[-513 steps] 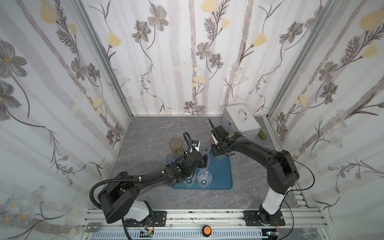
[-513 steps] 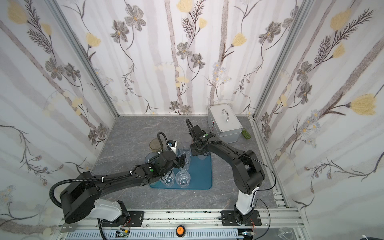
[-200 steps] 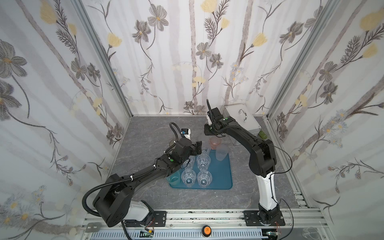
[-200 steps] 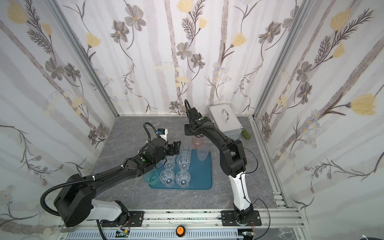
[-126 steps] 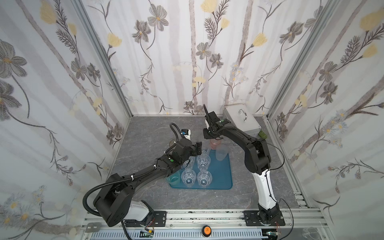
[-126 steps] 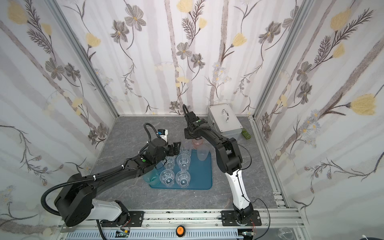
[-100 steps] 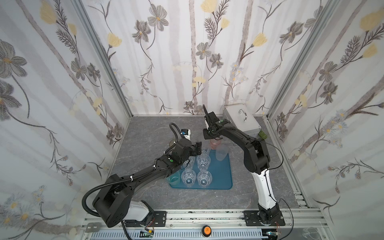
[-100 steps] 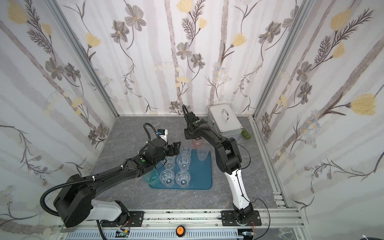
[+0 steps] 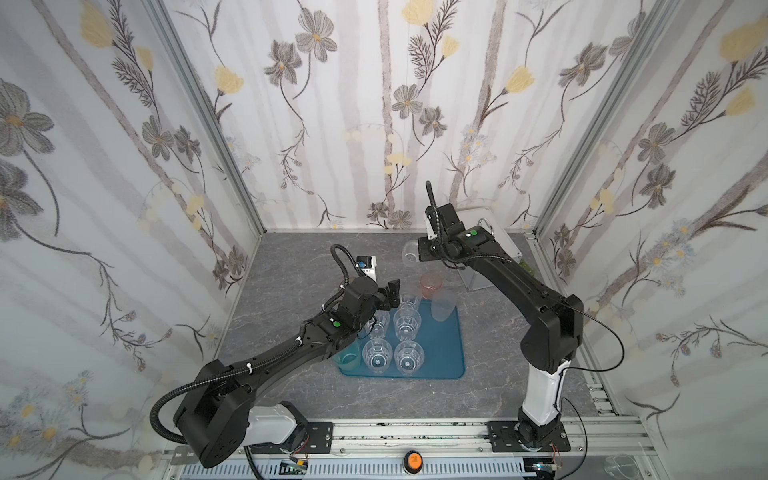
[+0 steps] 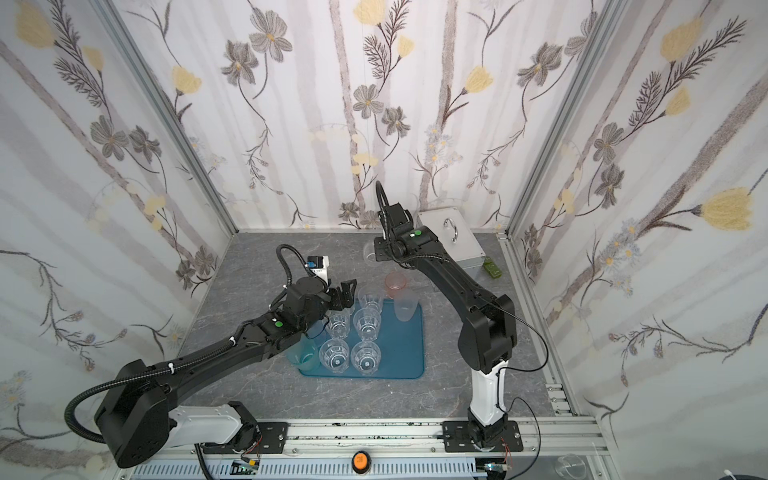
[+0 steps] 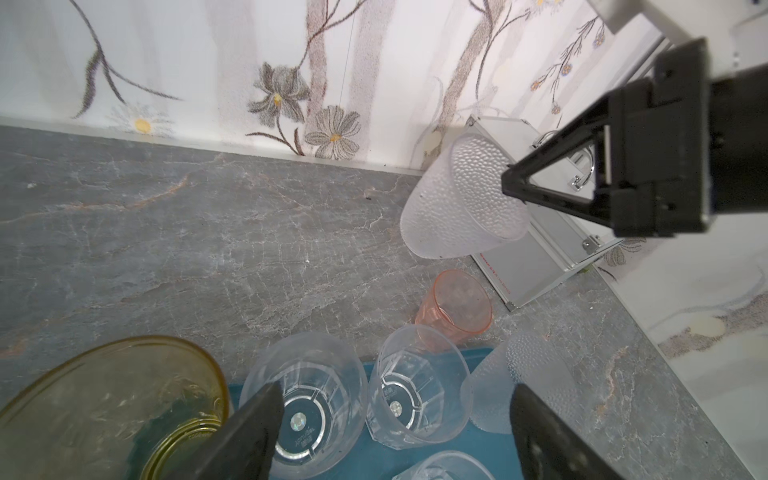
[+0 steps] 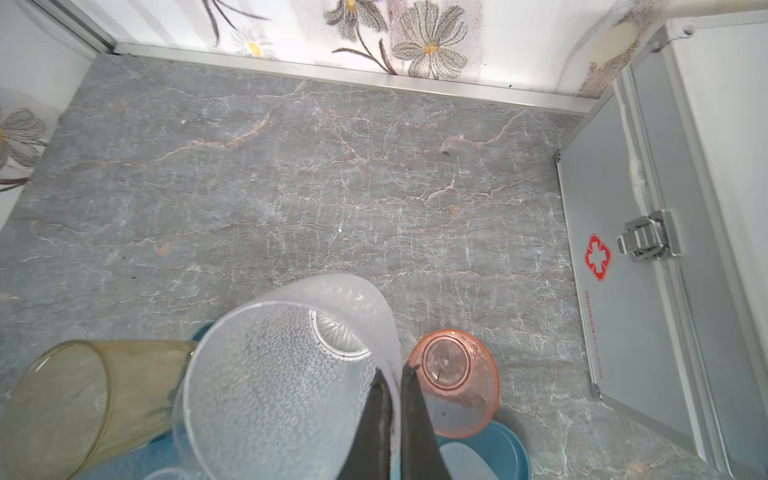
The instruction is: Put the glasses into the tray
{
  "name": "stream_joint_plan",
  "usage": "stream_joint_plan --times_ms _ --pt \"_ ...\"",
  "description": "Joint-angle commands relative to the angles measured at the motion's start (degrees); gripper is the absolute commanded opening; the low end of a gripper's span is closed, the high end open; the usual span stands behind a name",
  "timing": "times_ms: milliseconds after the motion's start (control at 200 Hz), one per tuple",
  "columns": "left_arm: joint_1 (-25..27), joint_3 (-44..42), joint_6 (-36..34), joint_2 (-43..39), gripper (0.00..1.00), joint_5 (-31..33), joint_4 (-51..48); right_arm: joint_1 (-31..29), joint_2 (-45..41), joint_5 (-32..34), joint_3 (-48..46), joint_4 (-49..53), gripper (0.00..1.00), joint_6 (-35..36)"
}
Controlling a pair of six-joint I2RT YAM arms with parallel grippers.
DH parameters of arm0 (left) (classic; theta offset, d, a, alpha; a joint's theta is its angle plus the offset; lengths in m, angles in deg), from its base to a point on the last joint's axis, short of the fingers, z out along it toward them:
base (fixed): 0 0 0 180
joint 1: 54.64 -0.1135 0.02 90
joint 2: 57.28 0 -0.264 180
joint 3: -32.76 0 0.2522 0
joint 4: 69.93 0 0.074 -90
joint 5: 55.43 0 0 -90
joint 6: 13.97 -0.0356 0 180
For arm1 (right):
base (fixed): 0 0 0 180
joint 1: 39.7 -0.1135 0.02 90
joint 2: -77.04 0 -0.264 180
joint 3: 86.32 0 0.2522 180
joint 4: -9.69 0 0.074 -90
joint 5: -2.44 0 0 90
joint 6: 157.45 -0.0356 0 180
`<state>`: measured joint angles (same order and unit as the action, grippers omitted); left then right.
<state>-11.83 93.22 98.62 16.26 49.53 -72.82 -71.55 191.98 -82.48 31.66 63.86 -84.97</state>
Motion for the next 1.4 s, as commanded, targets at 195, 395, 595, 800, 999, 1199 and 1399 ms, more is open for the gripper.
stream_joint_plan --times_ms 195,395,595,800,999,1199,1399 --pt "8.88 1.27 -5.26 -0.74 0.87 9.98 0.02 0.22 -26.86 -4.94 -24.79 -0.90 0.04 -5.90" --pt "14.73 1.95 -5.77 1.68 0.88 11.46 0.11 0.13 -39.21 -8.82 -39.55 3.49 0.04 -9.76" --pt "15.73 1.05 -3.96 4.90 0.88 10.94 0.42 -2.43 -39.34 -6.00 -49.39 -0.50 0.03 -12.57" --pt "15.82 0.65 -3.88 7.12 0.88 10.20 0.64 -3.28 -31.28 -1.65 -47.95 -2.22 0.03 -10.15" --pt "15.86 0.44 -3.00 8.61 0.89 9.68 0.90 -3.27 -25.92 -0.23 -46.04 -2.82 0.03 -7.42" --pt "15.82 0.41 -2.73 9.85 0.89 9.04 0.99 -3.30 -21.64 -0.40 -45.60 -4.18 0.04 -6.26" --pt "15.77 0.15 -2.90 9.67 0.89 9.59 0.99 -3.27 -20.38 0.75 -45.77 -4.81 0.04 -5.83"
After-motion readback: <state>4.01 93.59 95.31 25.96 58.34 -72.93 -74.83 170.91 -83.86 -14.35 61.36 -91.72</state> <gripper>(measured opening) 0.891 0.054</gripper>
